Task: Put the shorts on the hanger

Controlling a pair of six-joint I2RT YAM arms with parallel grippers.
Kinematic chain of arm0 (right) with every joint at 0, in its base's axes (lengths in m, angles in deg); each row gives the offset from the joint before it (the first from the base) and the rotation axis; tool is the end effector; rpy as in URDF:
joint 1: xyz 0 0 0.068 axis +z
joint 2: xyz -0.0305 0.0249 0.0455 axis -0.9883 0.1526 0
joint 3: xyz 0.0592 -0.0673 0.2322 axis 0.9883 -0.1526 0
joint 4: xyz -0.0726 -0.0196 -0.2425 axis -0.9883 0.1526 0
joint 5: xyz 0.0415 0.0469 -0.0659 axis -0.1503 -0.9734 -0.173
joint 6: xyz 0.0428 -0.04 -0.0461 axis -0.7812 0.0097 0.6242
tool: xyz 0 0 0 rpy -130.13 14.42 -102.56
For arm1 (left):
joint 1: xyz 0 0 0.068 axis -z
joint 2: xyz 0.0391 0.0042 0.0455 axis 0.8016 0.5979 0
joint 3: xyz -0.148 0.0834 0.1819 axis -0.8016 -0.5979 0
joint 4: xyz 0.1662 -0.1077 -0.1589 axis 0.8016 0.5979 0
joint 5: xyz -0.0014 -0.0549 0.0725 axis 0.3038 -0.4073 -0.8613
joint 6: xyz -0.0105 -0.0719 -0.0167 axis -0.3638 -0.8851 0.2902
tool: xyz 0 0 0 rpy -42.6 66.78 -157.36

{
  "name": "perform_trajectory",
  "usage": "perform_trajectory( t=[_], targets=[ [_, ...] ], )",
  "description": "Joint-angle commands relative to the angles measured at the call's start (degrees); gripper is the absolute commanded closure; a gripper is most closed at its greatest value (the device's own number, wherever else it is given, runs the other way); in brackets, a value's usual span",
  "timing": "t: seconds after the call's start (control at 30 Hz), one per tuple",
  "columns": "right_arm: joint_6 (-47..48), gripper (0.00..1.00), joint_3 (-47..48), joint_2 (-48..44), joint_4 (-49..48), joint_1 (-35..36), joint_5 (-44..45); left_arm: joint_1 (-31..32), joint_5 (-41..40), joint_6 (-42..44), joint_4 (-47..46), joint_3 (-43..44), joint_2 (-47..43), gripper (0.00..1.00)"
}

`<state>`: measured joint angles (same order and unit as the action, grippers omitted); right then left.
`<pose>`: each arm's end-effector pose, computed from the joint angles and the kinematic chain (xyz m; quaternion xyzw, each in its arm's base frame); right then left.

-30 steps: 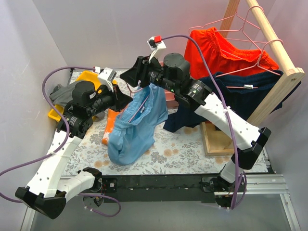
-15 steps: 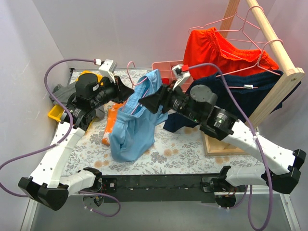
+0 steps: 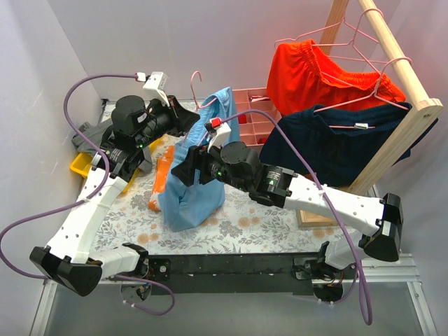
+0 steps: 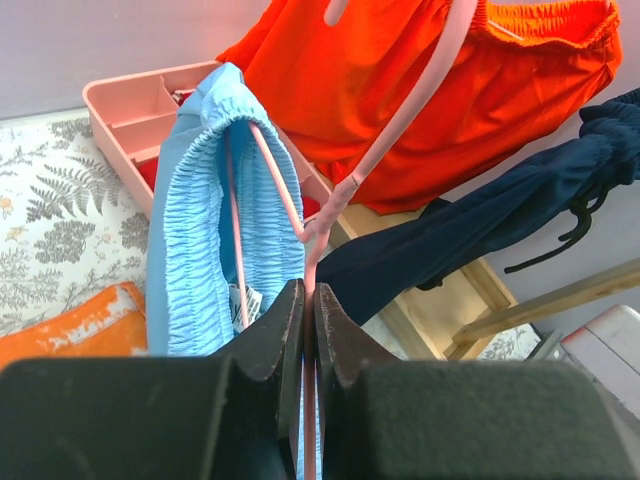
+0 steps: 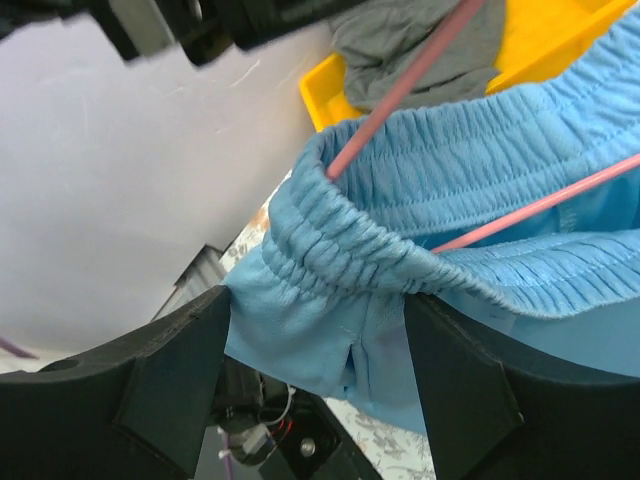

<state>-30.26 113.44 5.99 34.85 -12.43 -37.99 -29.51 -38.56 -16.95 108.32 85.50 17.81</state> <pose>0.1435 0.3320 0.3766 -0.1406 0.7371 0.4691 0.4657 0.2464 -0.1282 0.4222 -0.1410 0.7511 -0.5031 0.4037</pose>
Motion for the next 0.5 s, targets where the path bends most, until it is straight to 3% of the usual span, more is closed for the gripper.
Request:
perform_trajectory(
  t=[0.0,0.33,0.47],
  targets=[
    [3.1,0.22,4.2,0.4,-6.3,1.1,7.4,2.3,-2.6,-0.1,-5.4,2.8,-0.4,1.00],
    [5.5,0.17,2.7,0.6,-10.0,2.2,12.7,8.2,-7.5,0.7,-8.3,1.6,0.1,1.00],
    [3.4,0.25,1.2,1.1,-10.8,2.1,11.4,8.9,-7.6,0.4,-9.2,1.9,0.2,1.00]
  ],
)
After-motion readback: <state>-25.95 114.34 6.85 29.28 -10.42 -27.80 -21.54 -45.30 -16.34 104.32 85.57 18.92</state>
